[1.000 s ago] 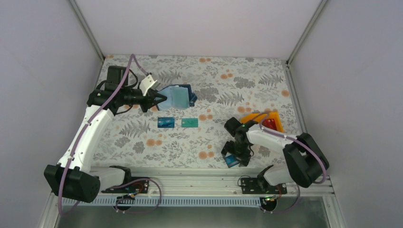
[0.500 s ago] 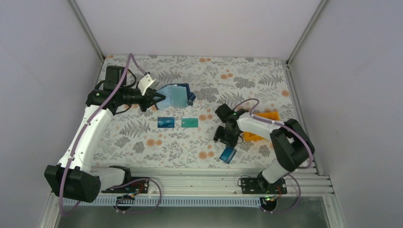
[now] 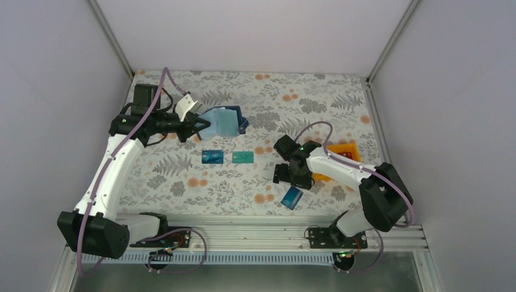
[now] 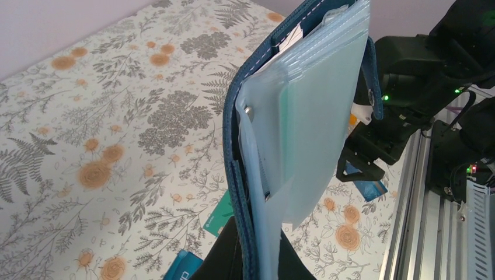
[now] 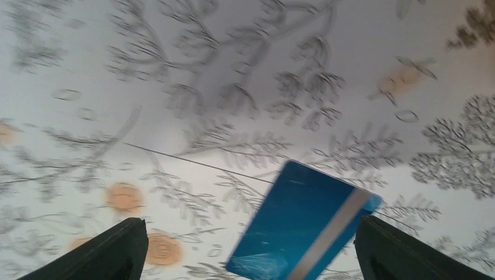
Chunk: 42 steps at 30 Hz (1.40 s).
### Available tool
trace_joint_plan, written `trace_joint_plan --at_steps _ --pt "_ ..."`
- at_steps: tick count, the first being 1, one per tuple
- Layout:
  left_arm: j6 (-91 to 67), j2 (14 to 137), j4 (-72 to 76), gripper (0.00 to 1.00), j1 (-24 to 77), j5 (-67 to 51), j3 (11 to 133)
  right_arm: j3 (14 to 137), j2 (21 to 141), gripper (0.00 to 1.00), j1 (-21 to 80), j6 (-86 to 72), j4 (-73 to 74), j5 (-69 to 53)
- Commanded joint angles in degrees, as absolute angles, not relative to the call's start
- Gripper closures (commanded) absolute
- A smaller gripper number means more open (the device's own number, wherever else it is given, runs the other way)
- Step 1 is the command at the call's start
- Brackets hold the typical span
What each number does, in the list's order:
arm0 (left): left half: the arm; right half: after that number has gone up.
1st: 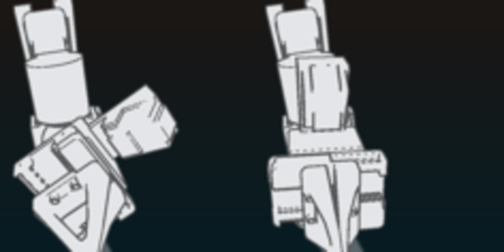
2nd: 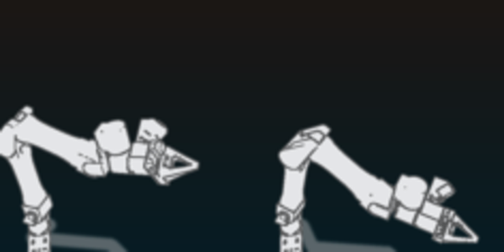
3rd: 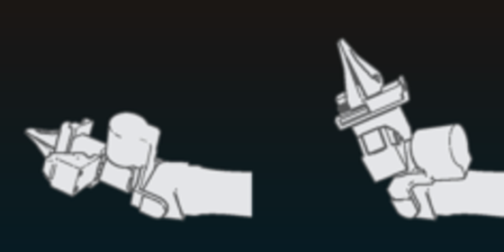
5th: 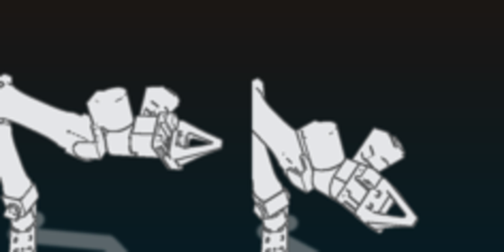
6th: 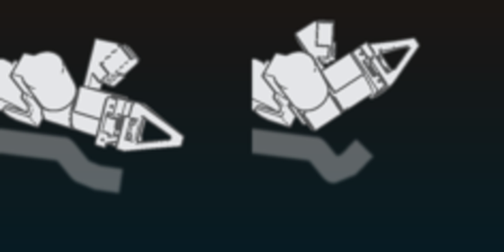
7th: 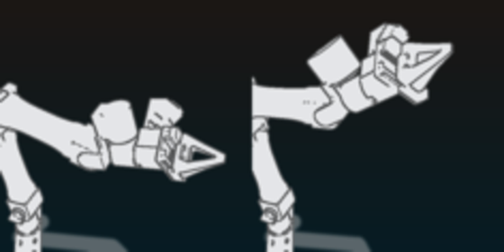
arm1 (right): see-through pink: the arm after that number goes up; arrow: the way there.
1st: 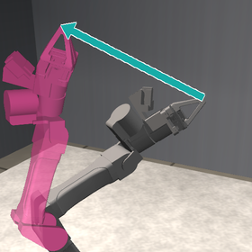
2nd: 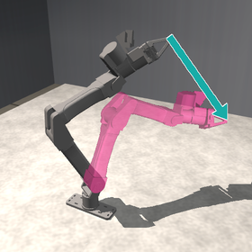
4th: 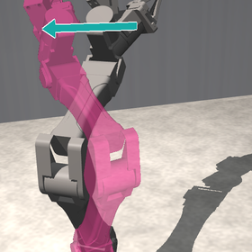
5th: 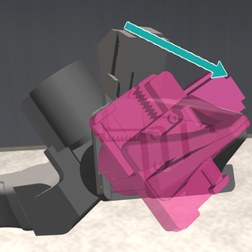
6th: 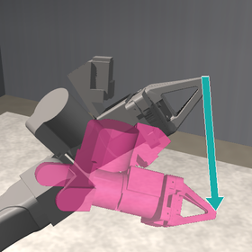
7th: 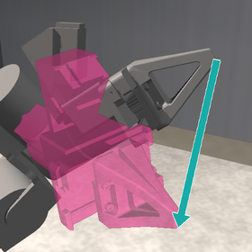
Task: Take the credit cards out of the card holder
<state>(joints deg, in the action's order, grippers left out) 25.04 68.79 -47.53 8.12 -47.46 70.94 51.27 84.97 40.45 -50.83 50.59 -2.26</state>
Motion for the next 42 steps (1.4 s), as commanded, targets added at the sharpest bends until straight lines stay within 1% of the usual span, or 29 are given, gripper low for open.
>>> trace_joint_plan --at_steps 1,5,8,9,13,17,18,24,25,30,34,42 --pt "25.88 68.93 -47.24 0.98 7.82 -49.57 72.10 46.25 84.59 0.10 40.50 -54.04 54.48 -0.97" --pt "25.93 68.80 -47.46 0.98 7.82 -49.72 72.00 41.69 83.09 0.10 39.45 -57.58 50.58 -4.95" --pt "26.00 68.86 -47.38 0.98 7.82 -50.07 71.98 39.84 84.41 0.10 39.24 -57.91 46.85 -7.91" --pt "26.00 68.83 -47.49 0.98 7.82 -50.09 72.03 39.29 85.21 0.12 39.20 -57.46 45.45 -9.58" --pt "26.10 68.60 -47.64 0.97 7.82 -50.10 72.00 39.29 88.12 0.20 39.20 -55.91 43.08 -12.25" --pt "26.28 68.58 -47.67 0.97 7.82 -50.12 71.98 41.79 90.11 0.33 39.94 -54.23 41.44 -12.82" --pt "26.28 68.59 -47.73 0.98 7.82 -50.06 72.10 43.20 91.20 0.35 40.36 -53.44 40.70 -13.40" --pt "26.28 68.73 -47.90 0.98 7.73 -50.05 72.41 51.93 102.03 0.36 44.78 -47.16 38.59 -16.26" --pt "26.28 68.68 -47.90 0.98 7.73 -49.97 72.42 53.46 103.36 0.38 45.77 -46.34 38.35 -16.32" --pt "26.54 68.60 -48.12 0.98 6.79 -49.24 72.89 65.88 112.62 0.39 51.07 -39.14 40.15 -16.05" --pt "25.92 68.29 -48.08 0.98 4.35 -44.28 74.03 74.91 119.90 0.39 55.45 -32.59 40.92 -17.21" --pt "23.40 67.93 -47.45 0.98 -2.86 -34.02 76.62 92.71 128.91 0.39 61.52 -16.43 45.02 -10.14"
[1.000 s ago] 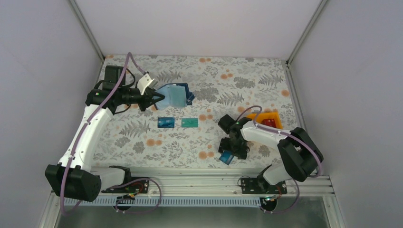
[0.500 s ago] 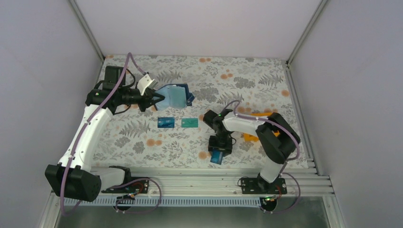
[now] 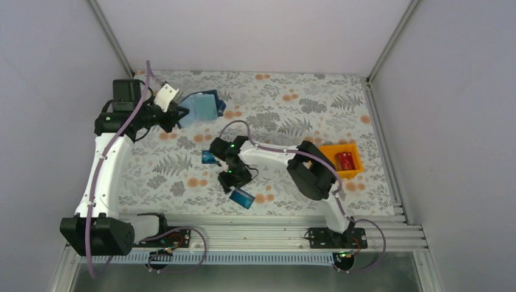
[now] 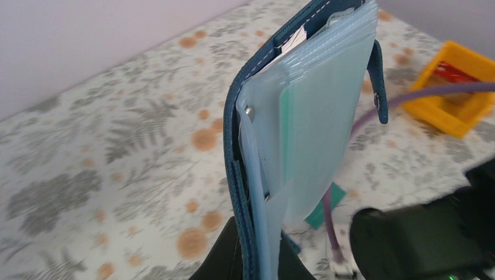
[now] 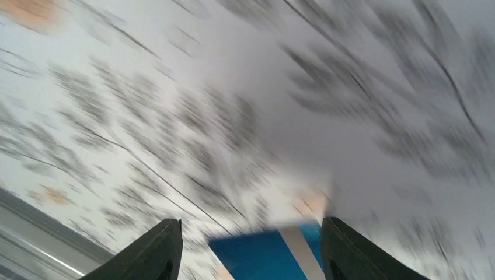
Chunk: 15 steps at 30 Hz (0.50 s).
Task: Take the credit cards out of the card holder
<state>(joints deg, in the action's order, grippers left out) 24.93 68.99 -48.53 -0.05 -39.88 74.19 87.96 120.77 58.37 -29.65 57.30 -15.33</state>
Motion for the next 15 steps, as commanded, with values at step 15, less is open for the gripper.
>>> trace_joint_plan --at_steps 15 --pt "23.68 67.63 -47.11 0.98 -6.45 -36.71 75.50 70.26 93.75 0.30 64.16 -9.45 33.15 1.55"
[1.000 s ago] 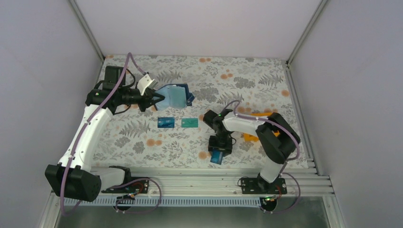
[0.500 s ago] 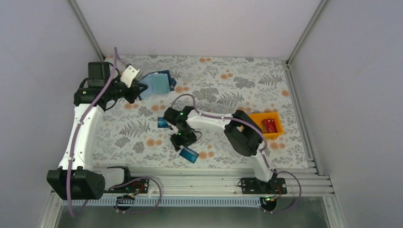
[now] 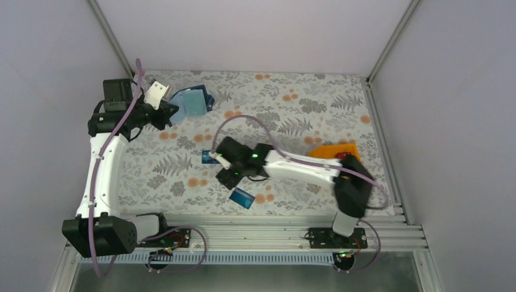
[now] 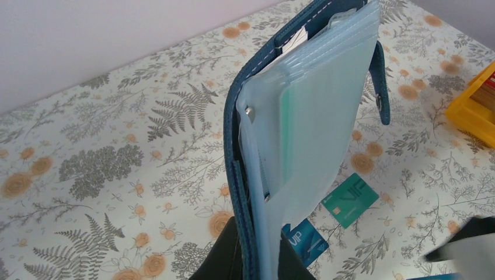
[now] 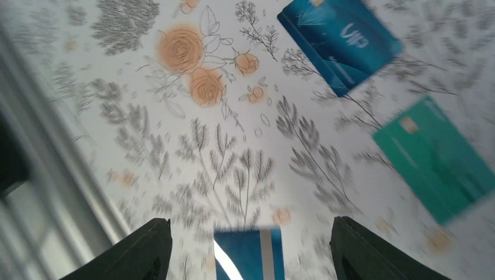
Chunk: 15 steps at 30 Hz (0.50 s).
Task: Take the credit cards out of the card holder
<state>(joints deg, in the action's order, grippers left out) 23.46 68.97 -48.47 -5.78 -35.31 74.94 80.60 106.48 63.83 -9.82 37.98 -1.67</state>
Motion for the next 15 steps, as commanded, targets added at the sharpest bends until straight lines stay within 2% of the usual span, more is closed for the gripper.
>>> trace_joint_plan --at_steps 1,3,5,7,13,15 --pt "23.72 67.65 -47.16 0.98 -6.57 -36.78 75.55 66.91 91.57 0.30 64.16 -10.93 33.94 0.67" --pt "23.73 67.71 -47.20 0.98 -6.82 -37.09 75.66 60.69 88.79 0.35 64.32 -14.61 35.68 -1.12" --pt "23.73 67.72 -47.26 0.98 -7.17 -37.33 75.83 55.32 86.60 0.48 65.14 -18.04 36.60 -1.73" --pt "23.73 67.67 -47.28 0.98 -7.55 -37.58 75.79 51.28 85.59 0.57 65.93 -20.33 36.92 -2.22" --pt "23.69 67.29 -46.96 0.98 -8.29 -38.43 74.99 49.22 87.55 0.72 66.25 -20.02 35.72 -3.78" --pt "23.65 67.12 -46.85 0.98 -8.48 -38.41 74.84 50.01 89.78 0.80 66.20 -18.76 35.21 -4.56"
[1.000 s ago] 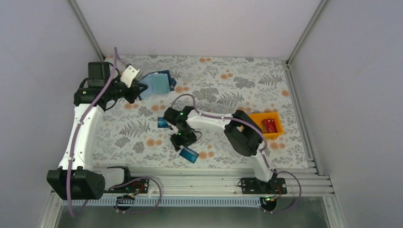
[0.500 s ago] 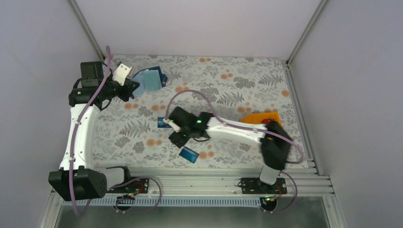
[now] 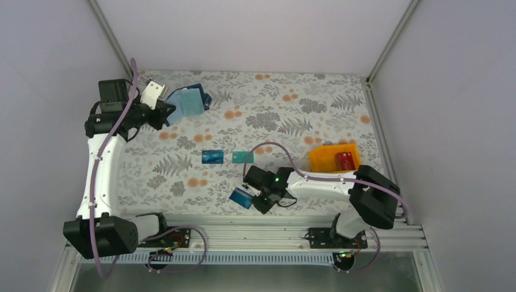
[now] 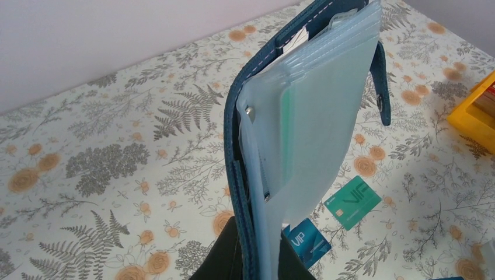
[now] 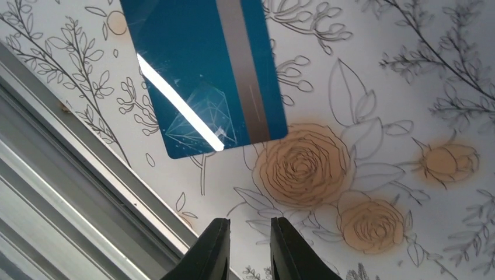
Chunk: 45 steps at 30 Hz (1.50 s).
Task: Take the credit cards out of the card holder
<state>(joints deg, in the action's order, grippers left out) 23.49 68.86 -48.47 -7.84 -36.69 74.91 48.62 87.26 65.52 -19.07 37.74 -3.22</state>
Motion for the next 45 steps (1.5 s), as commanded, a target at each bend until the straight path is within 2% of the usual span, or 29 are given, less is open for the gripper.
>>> trace_joint_plan --at_steps 1,3,5,11,22,31,35,45 --pt "23.64 67.04 -46.84 0.98 -8.59 -38.34 74.79 50.64 91.03 0.85 66.18 -18.51 35.01 -4.84" --pt "23.73 66.87 -46.85 0.98 -8.76 -38.25 74.66 51.40 93.38 0.92 66.23 -17.69 34.54 -5.93" --pt "23.89 66.73 -46.85 0.97 -8.87 -38.00 74.56 51.63 94.86 0.95 66.19 -16.82 34.29 -6.89" --pt "23.82 67.07 -46.75 0.98 -9.05 -38.25 74.66 56.18 102.08 0.95 66.18 -14.45 34.40 -4.29" --pt "23.97 67.06 -47.11 0.98 -9.27 -38.30 74.75 75.11 119.58 0.96 65.17 -3.21 31.72 7.24" --pt "23.99 67.56 -47.02 0.98 -9.49 -38.30 74.85 82.50 124.94 0.96 63.41 -1.49 30.86 4.83" --pt "23.99 67.62 -47.03 0.98 -9.49 -38.52 74.64 82.00 123.99 0.96 63.11 -1.78 30.90 4.05" --pt "24.20 68.19 -46.99 0.98 -9.53 -39.38 74.20 78.25 110.35 0.96 66.71 7.58 25.65 -7.80"
